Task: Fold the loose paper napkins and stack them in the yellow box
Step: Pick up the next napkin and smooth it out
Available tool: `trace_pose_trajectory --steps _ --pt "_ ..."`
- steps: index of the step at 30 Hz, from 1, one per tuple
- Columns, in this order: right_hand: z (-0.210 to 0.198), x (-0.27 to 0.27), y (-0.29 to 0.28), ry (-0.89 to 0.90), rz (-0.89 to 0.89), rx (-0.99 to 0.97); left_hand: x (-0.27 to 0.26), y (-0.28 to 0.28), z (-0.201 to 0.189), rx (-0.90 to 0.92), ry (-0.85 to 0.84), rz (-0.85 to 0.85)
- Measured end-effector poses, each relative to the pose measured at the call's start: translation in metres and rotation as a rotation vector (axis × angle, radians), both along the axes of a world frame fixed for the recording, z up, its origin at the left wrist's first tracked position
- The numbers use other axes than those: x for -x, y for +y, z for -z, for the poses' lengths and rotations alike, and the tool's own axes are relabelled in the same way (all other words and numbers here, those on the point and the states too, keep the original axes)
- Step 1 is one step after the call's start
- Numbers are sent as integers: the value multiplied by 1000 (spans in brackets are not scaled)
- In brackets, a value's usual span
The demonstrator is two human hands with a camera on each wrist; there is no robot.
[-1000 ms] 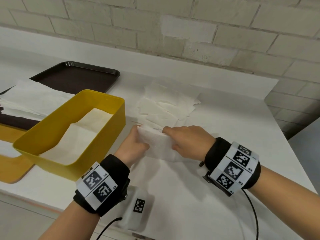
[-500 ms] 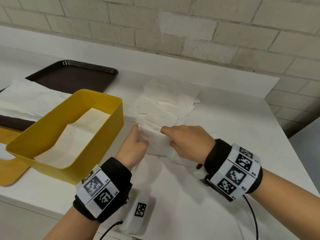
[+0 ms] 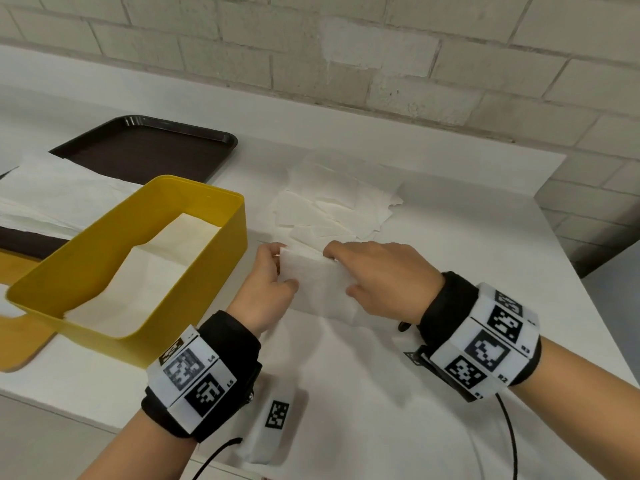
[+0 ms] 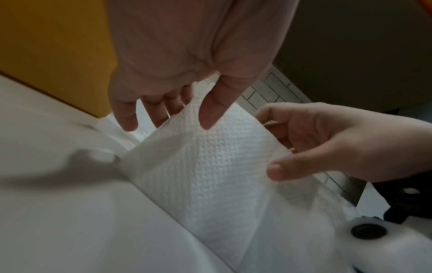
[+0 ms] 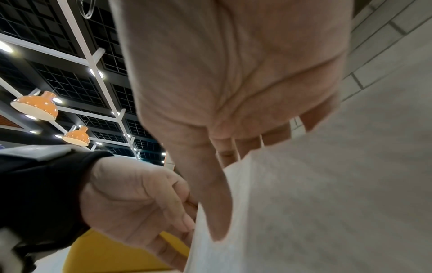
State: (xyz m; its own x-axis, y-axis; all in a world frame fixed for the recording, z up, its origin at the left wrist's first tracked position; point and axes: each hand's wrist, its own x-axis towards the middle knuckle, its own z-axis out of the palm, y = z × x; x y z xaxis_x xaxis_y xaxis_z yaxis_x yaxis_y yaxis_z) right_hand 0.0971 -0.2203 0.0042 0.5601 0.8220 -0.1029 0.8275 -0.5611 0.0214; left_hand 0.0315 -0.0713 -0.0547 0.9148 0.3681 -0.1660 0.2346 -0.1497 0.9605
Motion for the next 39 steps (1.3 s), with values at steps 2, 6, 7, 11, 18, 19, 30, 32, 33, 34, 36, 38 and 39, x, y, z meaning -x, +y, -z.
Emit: trace_pose_trajectory --steps 2,6,7,11,18,19,30,32,33,34,36,38,39 --pt "3 1 0 17 -7 57 0 1 0 -26 65 50" --pt "5 -2 0 28 -2 35 0 -4 -4 -22 78 120" --pt "3 -3 -1 21 0 4 -1 -4 -4 -25 71 98" --pt "1 -3 -3 34 -14 1 -1 -7 -6 -83 78 133" --pt "-10 -10 -1 240 87 -278 7 -10 -21 91 -53 -25" --pt "-14 -12 -1 322 103 -411 8 -9 -25 105 -74 -41" --pt "-10 -12 33 937 291 -1076 28 13 -46 -174 -357 33" --pt "-20 -19 36 864 195 -1125 36 19 -54 -179 -308 108" --pt "-26 -23 38 806 129 -1114 41 21 -59 -166 -280 138" --pt "-34 -26 41 766 65 -1076 46 25 -64 -162 -249 149" --pt "-48 -30 46 754 -49 -943 56 33 -74 -153 -190 143" --pt "-61 -29 56 724 -139 -774 66 43 -84 -119 -139 136" --pt "-66 -28 61 710 -164 -713 71 48 -89 -79 -116 137"
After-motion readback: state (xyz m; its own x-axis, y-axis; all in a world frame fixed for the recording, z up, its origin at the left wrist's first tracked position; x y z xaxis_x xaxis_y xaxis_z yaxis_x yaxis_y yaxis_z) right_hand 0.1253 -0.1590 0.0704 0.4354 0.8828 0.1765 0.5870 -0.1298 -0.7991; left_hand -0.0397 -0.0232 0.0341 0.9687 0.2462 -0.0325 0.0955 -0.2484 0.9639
